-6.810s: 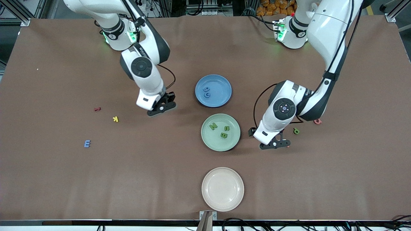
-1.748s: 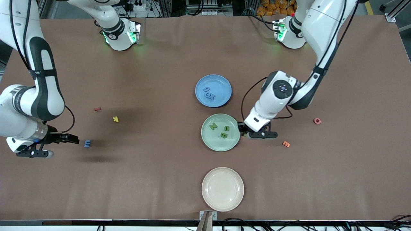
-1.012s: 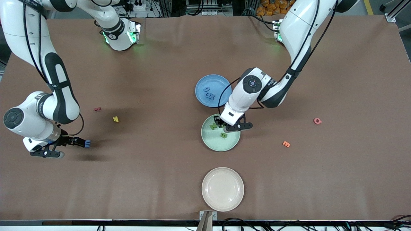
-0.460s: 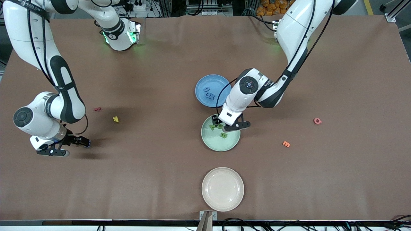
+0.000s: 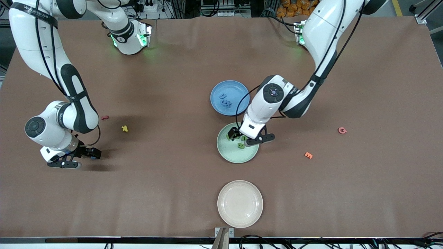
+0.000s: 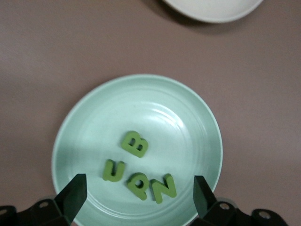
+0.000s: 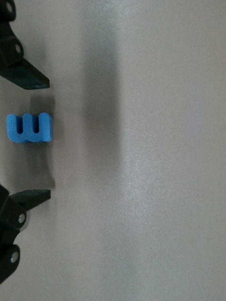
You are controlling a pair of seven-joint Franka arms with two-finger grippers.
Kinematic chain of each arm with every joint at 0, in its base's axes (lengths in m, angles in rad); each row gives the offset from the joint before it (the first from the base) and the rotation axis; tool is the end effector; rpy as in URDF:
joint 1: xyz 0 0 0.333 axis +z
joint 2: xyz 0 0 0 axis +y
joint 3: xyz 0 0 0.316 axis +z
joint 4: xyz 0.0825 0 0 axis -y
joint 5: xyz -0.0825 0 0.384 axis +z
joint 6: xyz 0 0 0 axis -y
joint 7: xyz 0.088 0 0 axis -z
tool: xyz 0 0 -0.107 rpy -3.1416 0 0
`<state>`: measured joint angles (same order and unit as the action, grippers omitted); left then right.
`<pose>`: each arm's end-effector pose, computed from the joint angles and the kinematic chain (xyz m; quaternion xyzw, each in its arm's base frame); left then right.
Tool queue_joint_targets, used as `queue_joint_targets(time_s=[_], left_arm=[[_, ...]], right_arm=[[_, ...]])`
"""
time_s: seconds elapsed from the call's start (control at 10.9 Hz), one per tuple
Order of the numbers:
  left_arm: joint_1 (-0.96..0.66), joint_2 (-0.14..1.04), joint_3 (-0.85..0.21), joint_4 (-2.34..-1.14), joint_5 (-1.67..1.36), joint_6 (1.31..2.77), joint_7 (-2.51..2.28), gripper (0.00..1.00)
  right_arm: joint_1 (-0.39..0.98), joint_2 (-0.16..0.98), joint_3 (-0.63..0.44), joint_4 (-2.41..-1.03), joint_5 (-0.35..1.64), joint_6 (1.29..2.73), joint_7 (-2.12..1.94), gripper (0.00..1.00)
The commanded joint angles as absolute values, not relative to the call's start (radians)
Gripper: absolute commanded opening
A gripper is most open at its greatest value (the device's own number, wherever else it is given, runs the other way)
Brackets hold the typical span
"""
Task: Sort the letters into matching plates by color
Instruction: 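Carry 3 to the blue plate while the left gripper withdraws upward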
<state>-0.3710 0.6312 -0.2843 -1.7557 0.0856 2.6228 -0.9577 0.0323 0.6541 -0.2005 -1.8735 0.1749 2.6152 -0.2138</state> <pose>0.5580 -0.4038 0.2475 0.9783 0.1517 0.0523 0.1314 0.6366 -0.1049 0.1761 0.9981 -0.0272 0.0499 0.0218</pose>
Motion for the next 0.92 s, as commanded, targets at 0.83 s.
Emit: queue_joint_targets(time_s=[0.83], left_arm=[[-0.046,0.330,-0.204,-1.755,0.089,2.157,-0.215,1.00]], right_arm=[[0.029,0.615,-0.176,-1.913,0.192,2.615,-0.219,0.27]])
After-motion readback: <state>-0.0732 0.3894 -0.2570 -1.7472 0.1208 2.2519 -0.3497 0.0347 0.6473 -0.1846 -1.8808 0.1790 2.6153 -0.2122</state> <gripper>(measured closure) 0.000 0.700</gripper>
